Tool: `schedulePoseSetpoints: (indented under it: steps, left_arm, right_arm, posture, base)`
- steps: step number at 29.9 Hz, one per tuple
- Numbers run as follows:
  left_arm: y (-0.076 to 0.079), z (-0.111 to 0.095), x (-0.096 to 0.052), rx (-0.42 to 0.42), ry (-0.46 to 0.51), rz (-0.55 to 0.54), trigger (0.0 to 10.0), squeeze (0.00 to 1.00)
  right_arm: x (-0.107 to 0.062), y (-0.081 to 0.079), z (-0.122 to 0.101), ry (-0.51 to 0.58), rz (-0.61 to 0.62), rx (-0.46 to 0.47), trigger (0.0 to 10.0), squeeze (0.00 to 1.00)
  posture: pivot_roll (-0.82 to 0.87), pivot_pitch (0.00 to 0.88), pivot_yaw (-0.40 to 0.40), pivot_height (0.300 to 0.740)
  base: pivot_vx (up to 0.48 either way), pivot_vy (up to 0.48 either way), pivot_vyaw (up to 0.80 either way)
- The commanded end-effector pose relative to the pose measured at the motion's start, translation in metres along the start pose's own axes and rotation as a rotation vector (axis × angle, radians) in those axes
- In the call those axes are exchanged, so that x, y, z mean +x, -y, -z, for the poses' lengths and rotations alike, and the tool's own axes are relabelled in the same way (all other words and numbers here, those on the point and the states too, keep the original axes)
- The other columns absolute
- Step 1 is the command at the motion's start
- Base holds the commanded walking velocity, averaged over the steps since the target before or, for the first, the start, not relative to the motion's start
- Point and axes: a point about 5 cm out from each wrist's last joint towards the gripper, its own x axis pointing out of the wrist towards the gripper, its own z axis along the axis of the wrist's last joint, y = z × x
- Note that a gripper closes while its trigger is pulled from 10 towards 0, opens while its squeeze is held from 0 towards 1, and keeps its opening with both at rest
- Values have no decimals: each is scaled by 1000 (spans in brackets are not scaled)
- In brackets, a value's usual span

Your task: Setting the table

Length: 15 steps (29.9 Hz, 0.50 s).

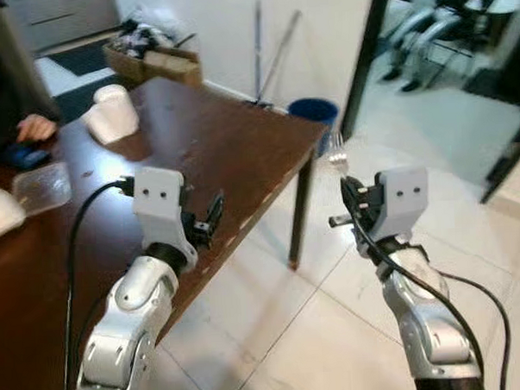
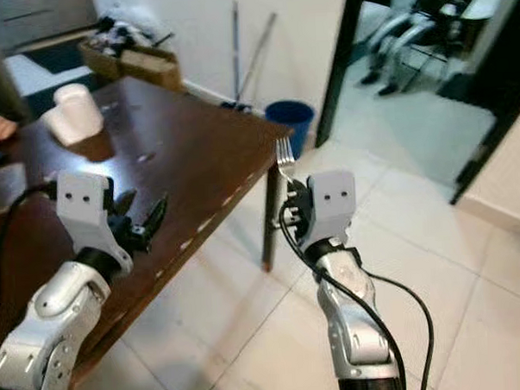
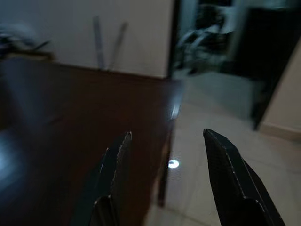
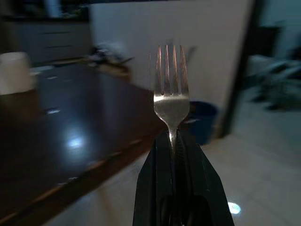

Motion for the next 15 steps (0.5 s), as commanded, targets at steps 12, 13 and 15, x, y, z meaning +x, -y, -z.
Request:
schedulePoseSetpoints:
  steps: [12, 13, 15]
  left_arm:
    - [-7, 7, -2, -3, -35, -21, 10000, 0]
    - [-8, 7, -2, -2, -35, -21, 10000, 0]
    - [-9, 6, -1, 3, -33, -23, 10000, 0]
  right_arm:
    - [0, -5, 3, 1, 2, 21, 10000, 0]
    - [0, -5, 3, 2, 5, 22, 10000, 0]
    - [-1, -5, 4, 1, 9, 24, 10000, 0]
  posture:
    - [-20, 0, 103, 740]
    - [-20, 0, 103, 740]
    - [-5, 0, 104, 740]
  base:
    - [0, 0, -800]
    - [0, 0, -800]
    - [0, 0, -800]
